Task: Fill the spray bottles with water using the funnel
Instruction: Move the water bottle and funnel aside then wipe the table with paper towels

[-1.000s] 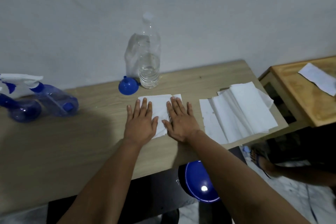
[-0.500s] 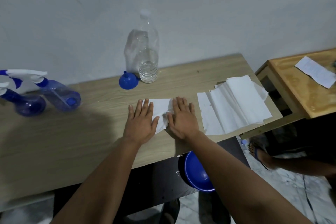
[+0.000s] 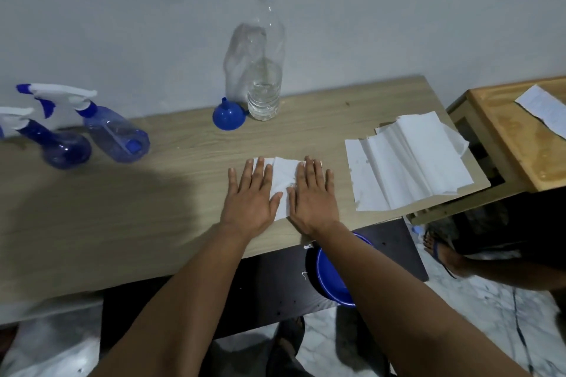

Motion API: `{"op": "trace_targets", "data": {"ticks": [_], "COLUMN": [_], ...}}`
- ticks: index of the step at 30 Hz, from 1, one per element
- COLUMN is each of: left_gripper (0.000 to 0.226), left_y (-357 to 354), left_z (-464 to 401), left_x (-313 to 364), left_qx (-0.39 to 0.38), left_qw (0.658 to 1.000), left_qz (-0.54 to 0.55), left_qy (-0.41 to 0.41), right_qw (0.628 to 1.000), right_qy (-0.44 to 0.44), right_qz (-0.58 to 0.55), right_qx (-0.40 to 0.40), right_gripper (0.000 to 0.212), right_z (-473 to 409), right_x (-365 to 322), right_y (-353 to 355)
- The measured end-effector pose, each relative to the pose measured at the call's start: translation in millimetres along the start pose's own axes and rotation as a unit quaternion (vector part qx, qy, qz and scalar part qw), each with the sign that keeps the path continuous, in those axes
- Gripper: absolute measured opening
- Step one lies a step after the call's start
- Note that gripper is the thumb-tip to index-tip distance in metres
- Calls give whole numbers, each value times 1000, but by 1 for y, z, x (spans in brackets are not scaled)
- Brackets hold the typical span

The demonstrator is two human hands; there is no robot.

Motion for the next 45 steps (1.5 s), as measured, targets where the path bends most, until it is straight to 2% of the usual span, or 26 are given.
{"op": "trace_targets", "data": {"ticks": [7, 15, 21, 32, 36, 40, 45], "left_gripper": [75, 75, 75, 73, 77, 79, 75], "left_y": [1, 9, 12, 23, 29, 34, 37], "left_z": [29, 49, 95, 238, 279, 304, 314], "left_x": [-5, -67, -162, -409, -481, -511, -515], "left_qx": [-6, -5, 2, 29, 14, 29, 48], "left_qw": [1000, 1000, 1000, 992, 987, 986, 986], "left_qz": [-4, -4, -8, -20, -50, -69, -50], "left_qy": [-5, -18, -2, 118, 150, 146, 149], "right_qw": [999, 998, 1000, 994, 991, 990, 989], "right_qy": [-37, -59, -27, 106, 131, 137, 144], "right_qz": [-4, -9, -13, 6, -2, 10, 19], "right_qx": [-5, -2, 3, -18, -32, -41, -40], "right_gripper": [70, 83, 87, 89, 90, 70, 68], "right_z": [28, 21, 21, 28, 32, 35, 37], "right_x": [-14, -77, -177, -456, -541, -583, -585], "right_y": [-9, -14, -33, -78, -94, -105, -99]}}
Point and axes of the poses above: each hand's wrist, its own z-axis away from the middle knuckle, its own y-axis out of the back of the hand, x = y × z, the point moved 9 cm from there along -z, towards the middle knuckle, and after that the axes turned 5 degrees about -y, right-handed, at the moved point
